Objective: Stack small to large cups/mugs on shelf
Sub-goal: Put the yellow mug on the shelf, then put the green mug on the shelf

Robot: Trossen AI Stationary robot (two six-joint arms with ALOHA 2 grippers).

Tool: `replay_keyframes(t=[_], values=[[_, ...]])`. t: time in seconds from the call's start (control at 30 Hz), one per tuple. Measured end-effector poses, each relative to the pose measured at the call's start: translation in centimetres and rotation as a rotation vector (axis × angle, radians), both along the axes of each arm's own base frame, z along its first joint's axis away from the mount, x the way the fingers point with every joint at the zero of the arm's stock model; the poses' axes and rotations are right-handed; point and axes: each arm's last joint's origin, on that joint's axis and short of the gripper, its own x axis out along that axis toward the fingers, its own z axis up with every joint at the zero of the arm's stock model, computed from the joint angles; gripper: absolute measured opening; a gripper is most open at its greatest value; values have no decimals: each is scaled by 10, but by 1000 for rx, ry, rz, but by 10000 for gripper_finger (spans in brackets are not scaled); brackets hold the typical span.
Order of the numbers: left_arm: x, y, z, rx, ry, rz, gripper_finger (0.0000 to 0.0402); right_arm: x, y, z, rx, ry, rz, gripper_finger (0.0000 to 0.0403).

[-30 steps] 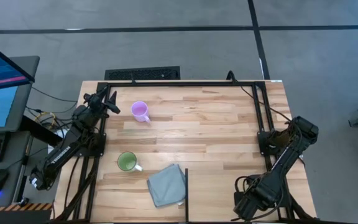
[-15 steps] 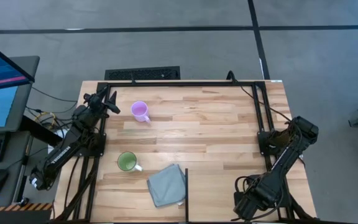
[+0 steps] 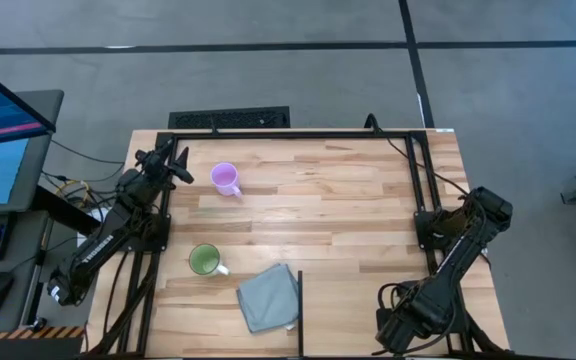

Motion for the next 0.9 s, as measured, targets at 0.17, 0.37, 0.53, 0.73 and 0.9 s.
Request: replay_keyframes(t=[0.17,0.37,0.53,0.73,0.9], values=[[0,0,0,0,0,-1,242,1,1,0,11,-9,0,275],[0,0,0,0,0,-1,242,2,3,0,31,-25,1,291],[0,0,0,0,0,-1,242,3,3,0,37,-29,0,292],[0,0,0,0,1,-5,242,3,3,9,41,-38,1,292],[0,0,0,-1,1,-8,242,1,0,29,3,-36,1,292]])
